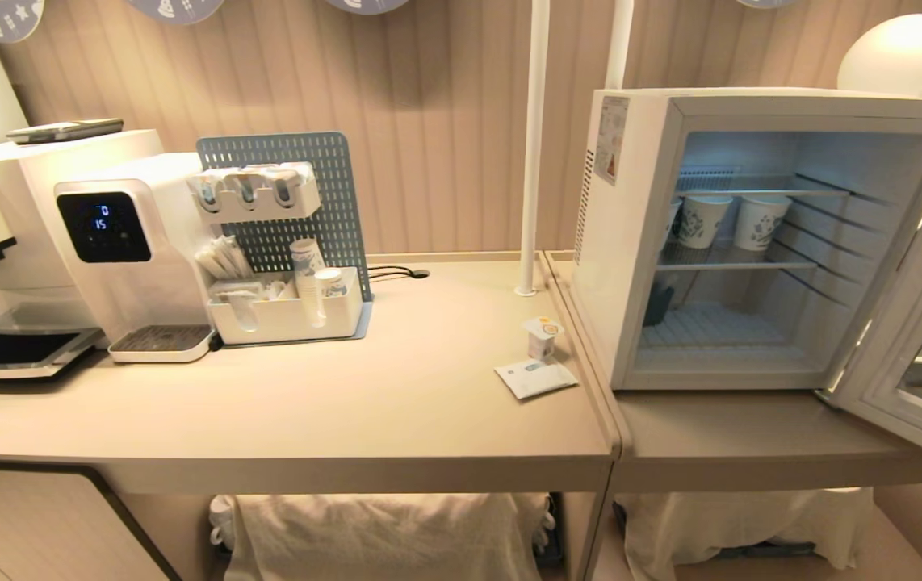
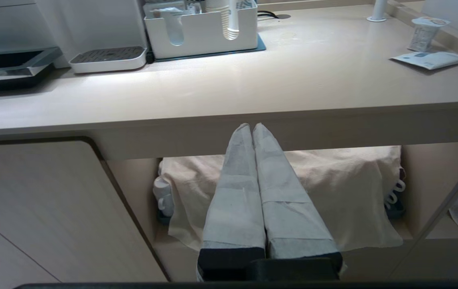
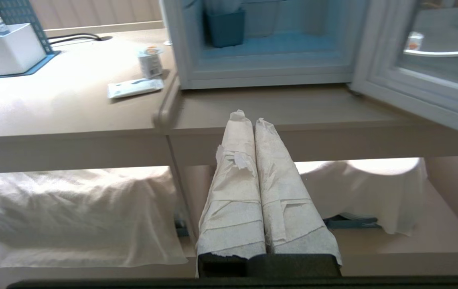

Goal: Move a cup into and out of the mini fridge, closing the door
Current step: Put the yoghurt in the freezer

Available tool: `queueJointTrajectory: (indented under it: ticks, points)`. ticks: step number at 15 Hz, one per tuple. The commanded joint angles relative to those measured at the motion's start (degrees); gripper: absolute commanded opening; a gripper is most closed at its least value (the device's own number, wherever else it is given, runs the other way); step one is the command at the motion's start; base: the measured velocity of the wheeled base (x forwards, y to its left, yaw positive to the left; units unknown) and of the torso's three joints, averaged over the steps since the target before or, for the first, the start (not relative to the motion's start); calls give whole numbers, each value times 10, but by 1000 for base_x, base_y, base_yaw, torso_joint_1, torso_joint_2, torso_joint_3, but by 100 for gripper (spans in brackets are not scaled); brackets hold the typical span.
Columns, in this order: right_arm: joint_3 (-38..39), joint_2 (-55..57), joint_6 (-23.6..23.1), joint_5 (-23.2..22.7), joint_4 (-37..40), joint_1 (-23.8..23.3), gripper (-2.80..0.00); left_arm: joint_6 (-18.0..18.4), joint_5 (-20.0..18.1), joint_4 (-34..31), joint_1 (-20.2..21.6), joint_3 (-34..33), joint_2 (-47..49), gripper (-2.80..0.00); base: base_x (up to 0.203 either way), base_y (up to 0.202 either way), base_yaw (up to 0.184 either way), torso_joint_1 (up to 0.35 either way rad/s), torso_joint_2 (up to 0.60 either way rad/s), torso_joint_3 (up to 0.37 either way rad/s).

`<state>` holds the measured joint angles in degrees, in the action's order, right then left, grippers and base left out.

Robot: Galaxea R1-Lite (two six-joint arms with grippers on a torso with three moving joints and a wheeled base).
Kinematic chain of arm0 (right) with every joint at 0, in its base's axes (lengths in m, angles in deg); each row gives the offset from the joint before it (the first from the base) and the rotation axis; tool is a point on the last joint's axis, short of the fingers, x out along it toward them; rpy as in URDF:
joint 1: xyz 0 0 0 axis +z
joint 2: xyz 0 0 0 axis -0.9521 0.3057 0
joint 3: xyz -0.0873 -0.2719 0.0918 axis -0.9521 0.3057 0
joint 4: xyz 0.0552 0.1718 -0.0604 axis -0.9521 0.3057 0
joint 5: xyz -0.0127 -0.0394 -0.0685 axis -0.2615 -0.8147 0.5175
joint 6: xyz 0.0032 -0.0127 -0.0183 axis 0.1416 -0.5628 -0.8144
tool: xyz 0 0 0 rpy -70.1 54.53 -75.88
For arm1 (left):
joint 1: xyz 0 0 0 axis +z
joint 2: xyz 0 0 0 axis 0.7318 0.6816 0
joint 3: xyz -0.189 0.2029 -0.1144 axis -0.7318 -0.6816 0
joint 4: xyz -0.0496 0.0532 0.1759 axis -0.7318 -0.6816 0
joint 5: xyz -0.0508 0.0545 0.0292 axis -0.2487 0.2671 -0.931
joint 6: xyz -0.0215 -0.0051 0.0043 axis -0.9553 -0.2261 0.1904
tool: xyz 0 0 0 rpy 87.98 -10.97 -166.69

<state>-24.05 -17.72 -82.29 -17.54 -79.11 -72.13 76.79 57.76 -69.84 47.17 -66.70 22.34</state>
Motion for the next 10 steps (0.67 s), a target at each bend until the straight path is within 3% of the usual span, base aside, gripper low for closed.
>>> queueJointTrajectory:
  ticks: [1,10]
  points:
    - [0,1,0,0,0,0,-280,0,0,0,0,0,1,-280,0,192,-2,2,-2,2]
    - [0,1,0,0,0,0,-280,0,0,0,0,0,1,-280,0,191,1,2,1,0]
